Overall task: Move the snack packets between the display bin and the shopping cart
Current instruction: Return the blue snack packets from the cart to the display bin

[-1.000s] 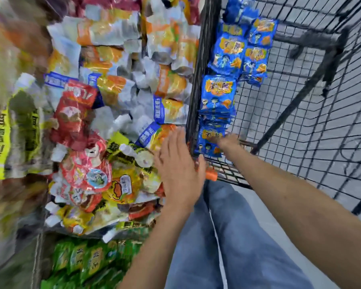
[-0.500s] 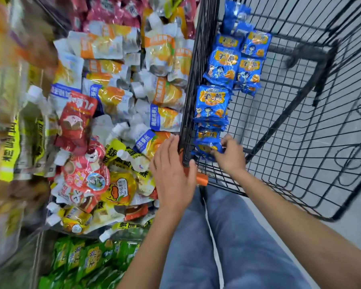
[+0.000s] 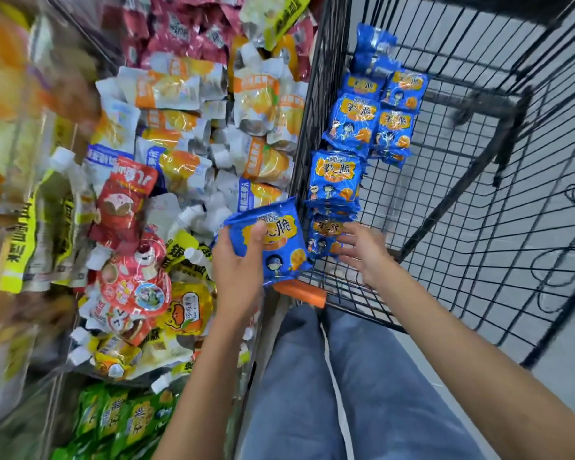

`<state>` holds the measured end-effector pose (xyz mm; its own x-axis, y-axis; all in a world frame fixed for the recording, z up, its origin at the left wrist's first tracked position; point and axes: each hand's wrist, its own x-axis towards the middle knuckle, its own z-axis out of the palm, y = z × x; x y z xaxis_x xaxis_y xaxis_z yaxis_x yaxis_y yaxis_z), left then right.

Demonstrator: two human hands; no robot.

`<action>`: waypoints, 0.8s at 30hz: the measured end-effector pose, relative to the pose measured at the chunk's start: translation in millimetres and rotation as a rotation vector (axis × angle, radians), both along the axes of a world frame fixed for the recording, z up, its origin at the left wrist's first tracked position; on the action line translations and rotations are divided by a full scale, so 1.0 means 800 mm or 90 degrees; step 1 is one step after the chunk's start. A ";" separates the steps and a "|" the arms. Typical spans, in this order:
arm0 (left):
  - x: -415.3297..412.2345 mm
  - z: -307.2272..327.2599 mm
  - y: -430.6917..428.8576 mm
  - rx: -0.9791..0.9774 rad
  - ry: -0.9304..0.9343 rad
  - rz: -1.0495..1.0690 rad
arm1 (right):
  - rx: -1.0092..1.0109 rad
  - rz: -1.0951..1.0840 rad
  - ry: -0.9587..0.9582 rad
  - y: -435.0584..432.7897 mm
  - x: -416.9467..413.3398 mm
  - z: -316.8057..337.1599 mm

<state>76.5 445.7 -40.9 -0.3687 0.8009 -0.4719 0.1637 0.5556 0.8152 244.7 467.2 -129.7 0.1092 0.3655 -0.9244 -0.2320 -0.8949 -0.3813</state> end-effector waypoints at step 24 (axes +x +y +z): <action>-0.002 -0.006 -0.012 -0.062 -0.130 0.088 | 0.046 0.481 -0.421 -0.046 0.068 -0.036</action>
<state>75.1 435.9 -45.5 -0.3610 0.6969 -0.6197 -0.0820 0.6382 0.7655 298.7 430.8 -158.3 0.3083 0.6041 -0.7348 0.6649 -0.6893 -0.2877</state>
